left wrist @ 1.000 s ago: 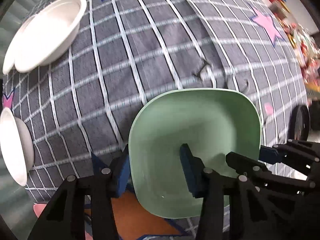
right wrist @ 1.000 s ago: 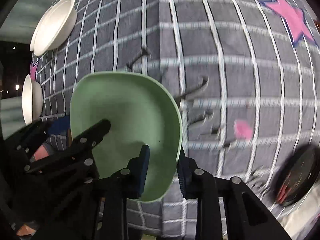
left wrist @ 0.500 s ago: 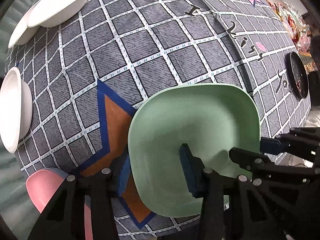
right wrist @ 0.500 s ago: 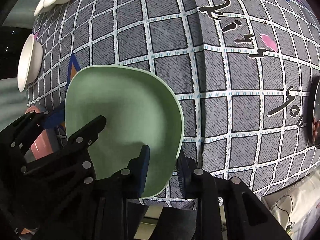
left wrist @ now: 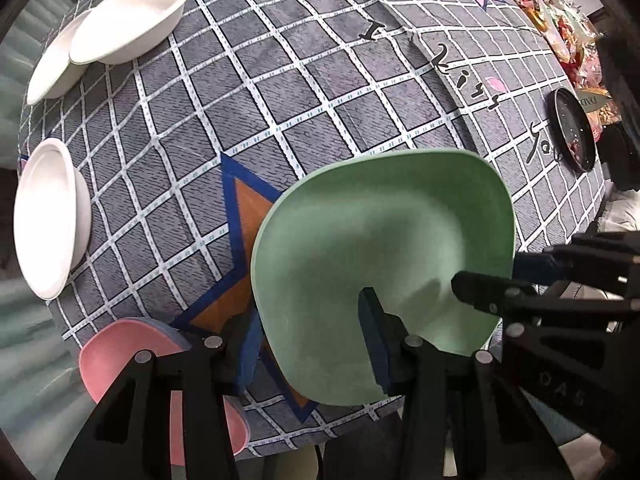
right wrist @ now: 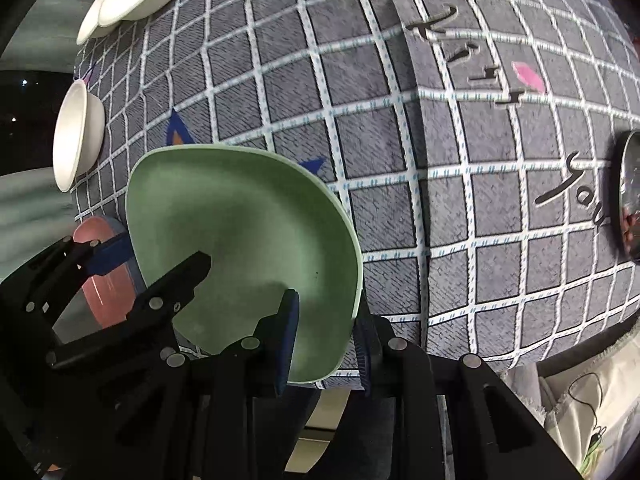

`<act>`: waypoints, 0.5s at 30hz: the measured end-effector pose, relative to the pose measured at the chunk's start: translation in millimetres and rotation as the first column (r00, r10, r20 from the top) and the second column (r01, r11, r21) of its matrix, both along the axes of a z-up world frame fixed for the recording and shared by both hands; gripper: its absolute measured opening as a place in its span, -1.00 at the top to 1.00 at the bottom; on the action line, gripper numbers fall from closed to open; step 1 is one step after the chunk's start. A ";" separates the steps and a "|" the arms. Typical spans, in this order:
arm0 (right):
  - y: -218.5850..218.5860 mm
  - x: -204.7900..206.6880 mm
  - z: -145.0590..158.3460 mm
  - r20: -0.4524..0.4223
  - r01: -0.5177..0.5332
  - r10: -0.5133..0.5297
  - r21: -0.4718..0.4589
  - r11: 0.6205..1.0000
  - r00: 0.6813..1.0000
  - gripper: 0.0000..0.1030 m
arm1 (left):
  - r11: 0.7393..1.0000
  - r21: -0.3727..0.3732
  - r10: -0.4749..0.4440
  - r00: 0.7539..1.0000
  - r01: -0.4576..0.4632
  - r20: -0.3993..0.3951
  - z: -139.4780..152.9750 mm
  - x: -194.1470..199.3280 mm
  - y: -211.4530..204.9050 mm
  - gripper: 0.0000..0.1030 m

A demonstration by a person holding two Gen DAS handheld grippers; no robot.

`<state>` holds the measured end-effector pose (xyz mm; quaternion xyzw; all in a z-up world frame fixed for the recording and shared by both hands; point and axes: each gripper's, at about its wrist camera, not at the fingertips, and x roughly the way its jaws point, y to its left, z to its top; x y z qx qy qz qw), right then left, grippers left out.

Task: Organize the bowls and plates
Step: 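Carry the green plate over the pink plate stack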

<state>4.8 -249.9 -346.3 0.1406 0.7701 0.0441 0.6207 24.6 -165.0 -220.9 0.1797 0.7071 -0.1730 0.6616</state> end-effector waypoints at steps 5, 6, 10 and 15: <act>-2.0 15.2 14.7 0.019 0.006 -0.006 -0.006 1.000 1.000 0.43 | 1.000 -0.027 0.003 1.000 -0.003 0.022 23.8 2.5 14.4 0.05; 0.2 16.0 17.0 0.021 0.004 -0.003 -0.008 1.000 1.000 0.43 | 1.000 -0.031 0.005 1.000 -0.005 0.025 28.9 1.0 16.0 0.05; 0.1 14.1 31.9 0.040 -0.006 0.007 -0.013 1.000 0.999 0.43 | 0.999 -0.046 0.014 0.999 -0.013 0.037 53.0 -12.5 29.7 0.05; -10.3 -6.9 72.0 0.058 -0.033 0.035 -0.029 0.999 0.998 0.43 | 0.998 -0.060 0.029 0.999 -0.026 0.046 75.9 -21.8 52.7 0.05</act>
